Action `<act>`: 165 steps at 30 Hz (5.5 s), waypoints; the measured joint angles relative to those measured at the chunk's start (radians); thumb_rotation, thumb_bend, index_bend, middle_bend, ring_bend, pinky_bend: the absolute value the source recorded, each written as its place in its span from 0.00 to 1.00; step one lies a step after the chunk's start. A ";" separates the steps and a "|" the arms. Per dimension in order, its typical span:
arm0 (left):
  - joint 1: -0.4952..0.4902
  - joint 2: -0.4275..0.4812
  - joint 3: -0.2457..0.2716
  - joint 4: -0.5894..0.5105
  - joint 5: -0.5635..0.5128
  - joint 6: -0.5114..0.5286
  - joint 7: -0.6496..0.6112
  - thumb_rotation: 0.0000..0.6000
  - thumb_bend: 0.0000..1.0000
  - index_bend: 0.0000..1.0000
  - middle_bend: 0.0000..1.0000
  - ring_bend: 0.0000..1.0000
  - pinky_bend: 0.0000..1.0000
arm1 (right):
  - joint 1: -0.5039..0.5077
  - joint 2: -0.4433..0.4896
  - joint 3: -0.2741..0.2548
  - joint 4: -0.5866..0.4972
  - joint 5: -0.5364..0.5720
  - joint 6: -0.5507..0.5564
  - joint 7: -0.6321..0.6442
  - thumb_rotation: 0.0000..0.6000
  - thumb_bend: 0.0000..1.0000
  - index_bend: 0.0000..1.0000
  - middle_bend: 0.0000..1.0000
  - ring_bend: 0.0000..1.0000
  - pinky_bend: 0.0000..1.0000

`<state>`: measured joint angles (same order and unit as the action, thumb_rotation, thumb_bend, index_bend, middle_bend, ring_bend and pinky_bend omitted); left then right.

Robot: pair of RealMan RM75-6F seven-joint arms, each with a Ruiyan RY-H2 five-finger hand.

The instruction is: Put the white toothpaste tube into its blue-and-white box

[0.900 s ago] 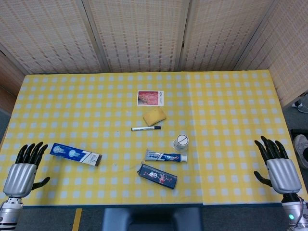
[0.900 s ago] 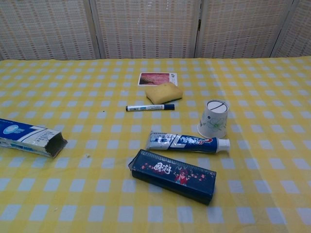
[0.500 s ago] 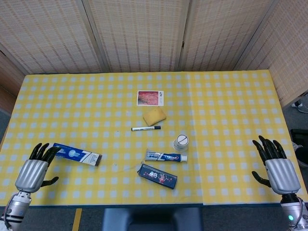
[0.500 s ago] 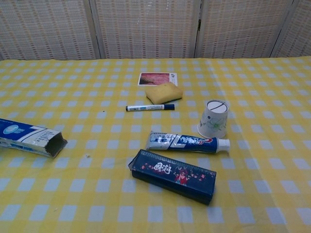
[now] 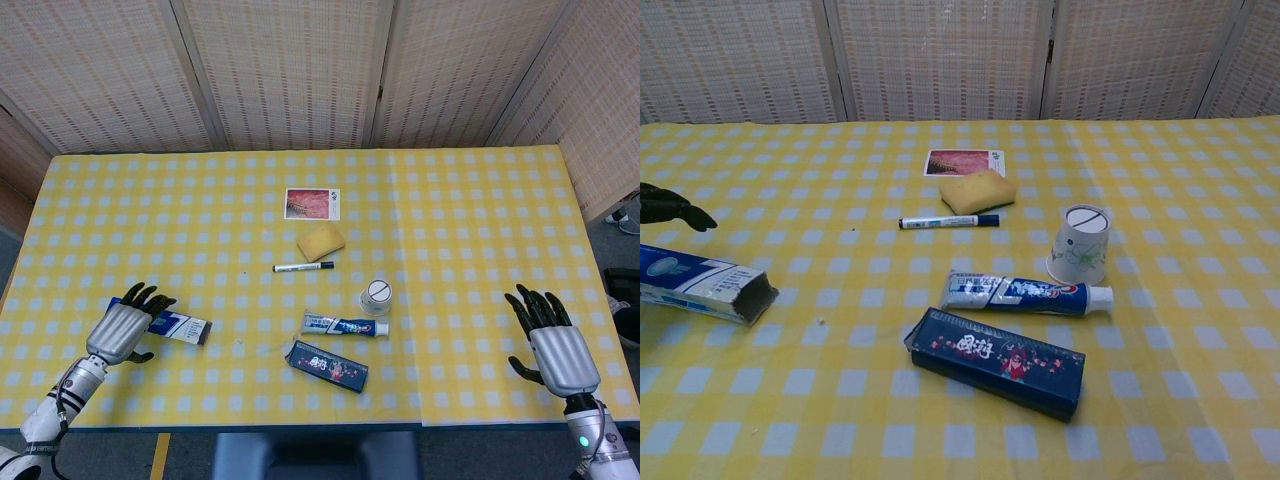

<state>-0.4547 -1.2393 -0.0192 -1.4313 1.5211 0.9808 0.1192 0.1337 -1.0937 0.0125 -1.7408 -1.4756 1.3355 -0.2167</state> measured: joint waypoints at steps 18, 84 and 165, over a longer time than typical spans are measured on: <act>-0.077 -0.102 0.005 0.180 -0.047 -0.090 -0.101 1.00 0.16 0.38 0.36 0.25 0.16 | 0.007 -0.003 0.007 0.011 0.035 -0.014 -0.005 1.00 0.27 0.00 0.00 0.04 0.00; -0.057 -0.065 -0.015 -0.021 -0.113 0.072 0.099 1.00 0.19 0.64 0.62 0.48 0.39 | 0.622 -0.324 0.164 -0.030 0.290 -0.553 -0.476 1.00 0.27 0.41 0.32 0.36 0.30; 0.024 0.027 0.004 0.128 -0.070 0.136 -0.154 1.00 0.19 0.65 0.62 0.50 0.39 | 0.784 -0.678 0.113 0.491 0.220 -0.519 -0.088 1.00 0.36 0.74 0.60 0.63 0.60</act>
<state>-0.4305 -1.2121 -0.0157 -1.3029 1.4512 1.1170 -0.0349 0.9182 -1.7714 0.1258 -1.2494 -1.2559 0.8160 -0.3048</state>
